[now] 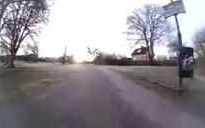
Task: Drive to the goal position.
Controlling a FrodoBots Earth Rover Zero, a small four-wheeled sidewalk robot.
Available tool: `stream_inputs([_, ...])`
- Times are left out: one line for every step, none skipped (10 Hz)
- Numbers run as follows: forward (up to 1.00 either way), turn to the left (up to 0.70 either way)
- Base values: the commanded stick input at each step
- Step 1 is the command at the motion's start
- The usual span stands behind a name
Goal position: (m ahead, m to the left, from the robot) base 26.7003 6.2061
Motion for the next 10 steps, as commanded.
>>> stream_inputs([1.0,0.0])
stream_inputs([1.0,0.0])
stream_inputs([1.0,0.0])
stream_inputs([1.0,0.0])
stream_inputs([1.0,0.0])
stream_inputs([1.0,0.0])
stream_inputs([1.0,0.0])
stream_inputs([1.0,0.0])
stream_inputs([1.0,0.0])
stream_inputs([1.0,0.0])
